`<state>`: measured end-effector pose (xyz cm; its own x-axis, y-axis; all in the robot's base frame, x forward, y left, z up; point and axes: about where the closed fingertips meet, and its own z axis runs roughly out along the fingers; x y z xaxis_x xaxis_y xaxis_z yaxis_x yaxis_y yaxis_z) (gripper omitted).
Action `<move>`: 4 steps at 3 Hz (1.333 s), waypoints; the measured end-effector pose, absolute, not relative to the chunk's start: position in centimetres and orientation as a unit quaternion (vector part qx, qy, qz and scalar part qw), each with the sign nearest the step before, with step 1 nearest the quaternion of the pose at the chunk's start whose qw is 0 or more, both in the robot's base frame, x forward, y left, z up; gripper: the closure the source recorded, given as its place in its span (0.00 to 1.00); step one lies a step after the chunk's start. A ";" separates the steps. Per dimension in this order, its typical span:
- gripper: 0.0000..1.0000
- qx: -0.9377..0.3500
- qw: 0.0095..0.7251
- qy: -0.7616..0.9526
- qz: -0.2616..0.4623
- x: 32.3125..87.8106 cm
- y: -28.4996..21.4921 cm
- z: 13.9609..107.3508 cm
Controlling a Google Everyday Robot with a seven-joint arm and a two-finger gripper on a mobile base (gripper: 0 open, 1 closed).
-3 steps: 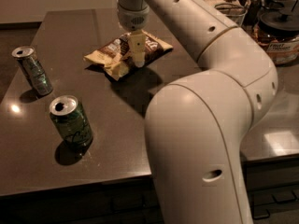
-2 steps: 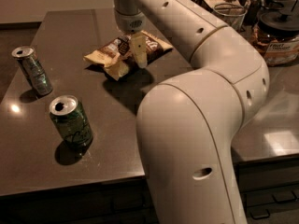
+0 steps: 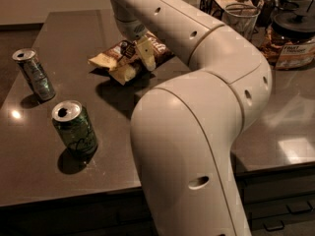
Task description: Pick brown chip bag
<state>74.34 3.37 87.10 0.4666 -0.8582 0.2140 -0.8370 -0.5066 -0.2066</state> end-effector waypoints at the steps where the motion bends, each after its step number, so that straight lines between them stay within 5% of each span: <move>1: 0.39 -0.859 0.031 0.486 -0.158 74.4 3.9 87.5; 3: 0.85 -0.850 0.085 0.506 -0.119 72.0 4.4 91.2; 4: 1.00 -0.840 0.113 0.521 -0.102 71.2 4.2 93.2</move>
Offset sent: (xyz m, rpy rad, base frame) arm -0.0300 0.0098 0.0449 0.0866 0.0245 -0.0082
